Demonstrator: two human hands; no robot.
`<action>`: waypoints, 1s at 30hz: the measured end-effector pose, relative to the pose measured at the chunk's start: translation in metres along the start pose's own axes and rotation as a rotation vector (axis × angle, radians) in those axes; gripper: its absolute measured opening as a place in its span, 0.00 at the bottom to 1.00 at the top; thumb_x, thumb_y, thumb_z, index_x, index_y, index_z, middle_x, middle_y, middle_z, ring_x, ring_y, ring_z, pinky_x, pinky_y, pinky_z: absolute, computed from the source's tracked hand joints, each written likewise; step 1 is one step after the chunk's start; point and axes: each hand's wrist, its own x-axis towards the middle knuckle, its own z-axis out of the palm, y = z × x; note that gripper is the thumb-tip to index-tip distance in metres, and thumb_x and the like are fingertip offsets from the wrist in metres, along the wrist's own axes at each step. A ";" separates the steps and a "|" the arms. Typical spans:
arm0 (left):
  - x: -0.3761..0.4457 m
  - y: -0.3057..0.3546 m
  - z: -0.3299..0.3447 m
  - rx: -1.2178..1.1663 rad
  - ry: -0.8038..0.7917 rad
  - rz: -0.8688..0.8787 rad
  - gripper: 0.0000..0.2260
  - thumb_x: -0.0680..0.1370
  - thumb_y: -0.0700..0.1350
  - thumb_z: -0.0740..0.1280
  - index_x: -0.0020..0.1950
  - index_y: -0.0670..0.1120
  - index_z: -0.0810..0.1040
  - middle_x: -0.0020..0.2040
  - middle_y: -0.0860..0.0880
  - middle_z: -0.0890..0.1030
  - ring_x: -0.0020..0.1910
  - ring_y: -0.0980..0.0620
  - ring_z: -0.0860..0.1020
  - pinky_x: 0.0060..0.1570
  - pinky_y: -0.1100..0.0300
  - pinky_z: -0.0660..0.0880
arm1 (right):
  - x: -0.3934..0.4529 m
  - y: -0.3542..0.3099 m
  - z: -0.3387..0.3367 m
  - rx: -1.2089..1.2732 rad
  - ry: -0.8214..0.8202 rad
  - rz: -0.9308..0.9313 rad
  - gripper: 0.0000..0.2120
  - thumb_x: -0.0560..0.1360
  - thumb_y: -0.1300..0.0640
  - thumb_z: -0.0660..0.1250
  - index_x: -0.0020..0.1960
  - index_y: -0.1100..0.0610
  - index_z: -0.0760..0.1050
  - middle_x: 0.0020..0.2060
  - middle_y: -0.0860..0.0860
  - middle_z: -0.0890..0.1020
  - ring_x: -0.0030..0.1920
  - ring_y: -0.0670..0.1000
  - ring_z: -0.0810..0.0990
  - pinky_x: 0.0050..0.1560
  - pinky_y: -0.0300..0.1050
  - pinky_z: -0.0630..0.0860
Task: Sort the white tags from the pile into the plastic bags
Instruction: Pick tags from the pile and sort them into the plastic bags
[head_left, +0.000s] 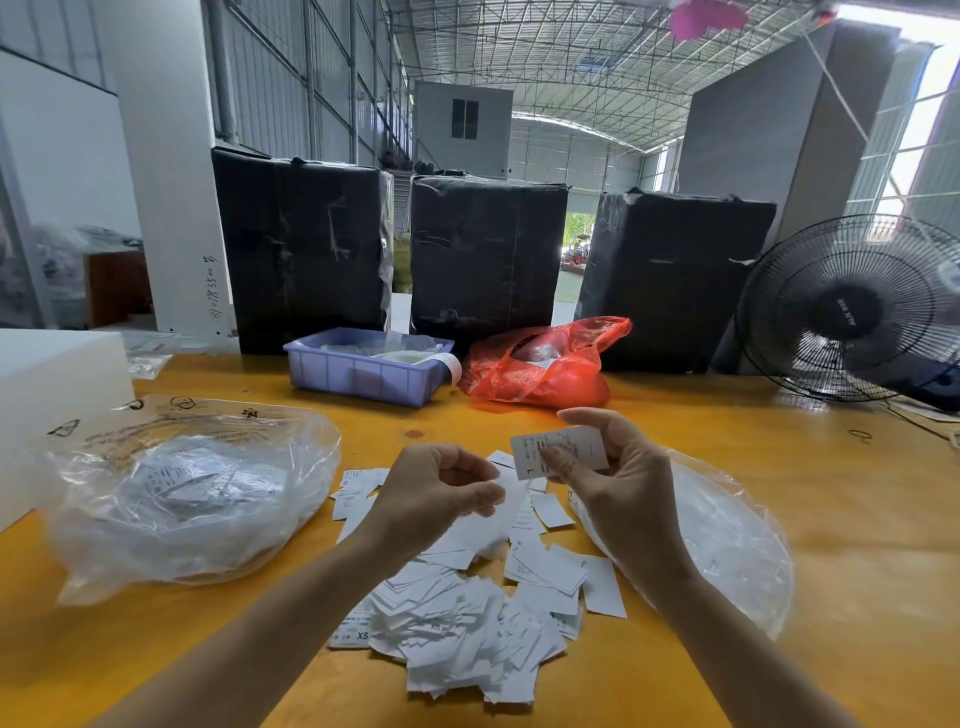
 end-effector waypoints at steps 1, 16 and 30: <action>0.000 0.000 0.000 0.002 -0.001 0.002 0.06 0.70 0.34 0.74 0.43 0.41 0.80 0.34 0.47 0.84 0.32 0.54 0.81 0.34 0.69 0.75 | 0.000 0.001 0.000 -0.026 0.005 -0.016 0.14 0.70 0.61 0.73 0.50 0.46 0.75 0.44 0.47 0.80 0.46 0.38 0.81 0.34 0.32 0.78; 0.001 -0.003 0.000 -0.011 -0.021 0.013 0.03 0.72 0.35 0.72 0.44 0.39 0.81 0.36 0.46 0.85 0.33 0.52 0.81 0.35 0.66 0.75 | -0.006 0.009 -0.001 0.030 -0.155 0.109 0.13 0.68 0.65 0.75 0.46 0.51 0.78 0.39 0.52 0.81 0.37 0.46 0.82 0.33 0.39 0.80; 0.001 -0.003 0.004 0.104 -0.145 -0.005 0.07 0.79 0.38 0.64 0.48 0.44 0.81 0.44 0.43 0.82 0.42 0.51 0.80 0.41 0.61 0.80 | 0.006 0.012 -0.001 -0.076 -0.459 0.240 0.08 0.72 0.60 0.72 0.47 0.48 0.78 0.37 0.50 0.80 0.32 0.40 0.76 0.32 0.35 0.74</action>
